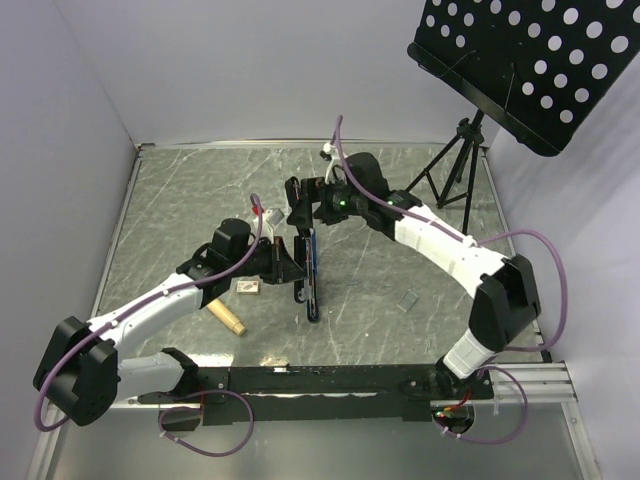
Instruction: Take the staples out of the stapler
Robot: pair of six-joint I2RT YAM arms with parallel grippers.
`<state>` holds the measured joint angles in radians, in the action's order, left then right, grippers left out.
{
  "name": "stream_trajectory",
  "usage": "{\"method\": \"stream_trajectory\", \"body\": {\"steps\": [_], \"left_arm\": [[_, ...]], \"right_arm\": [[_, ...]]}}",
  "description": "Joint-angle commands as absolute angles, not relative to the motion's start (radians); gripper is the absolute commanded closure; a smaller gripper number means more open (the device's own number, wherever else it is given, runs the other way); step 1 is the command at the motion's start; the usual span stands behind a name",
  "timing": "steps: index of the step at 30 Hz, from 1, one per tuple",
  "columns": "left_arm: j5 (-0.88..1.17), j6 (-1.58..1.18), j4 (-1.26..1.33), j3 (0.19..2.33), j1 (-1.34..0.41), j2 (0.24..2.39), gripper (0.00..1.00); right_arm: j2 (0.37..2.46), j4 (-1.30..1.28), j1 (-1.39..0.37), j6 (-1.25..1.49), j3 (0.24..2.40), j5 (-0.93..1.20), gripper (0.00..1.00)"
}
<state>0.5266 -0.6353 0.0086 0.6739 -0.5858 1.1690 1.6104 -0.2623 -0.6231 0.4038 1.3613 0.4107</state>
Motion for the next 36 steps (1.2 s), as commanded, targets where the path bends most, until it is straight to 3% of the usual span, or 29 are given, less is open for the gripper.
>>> {"method": "stream_trajectory", "body": {"steps": [1, 16, 24, 36], "left_arm": [[0.488, -0.612, 0.066, 0.758, -0.586, 1.154, 0.99], [0.187, -0.574, -0.147, 0.880, -0.583, 1.184, 0.99], [0.057, -0.564, -0.270, 0.922, -0.500, 1.224, 0.99], [-0.184, -0.502, -0.506, 1.110, -0.376, 1.474, 0.99]], "right_arm": [[1.520, -0.290, -0.604, 0.414, 1.388, 0.399, 0.02], [1.424, -0.224, -0.595, 0.429, 1.238, 0.488, 0.18], [1.332, -0.204, -0.586, 0.439, 1.089, 0.446, 0.16], [1.250, -0.155, -0.580, 0.449, 0.942, 0.471, 0.15]]}}
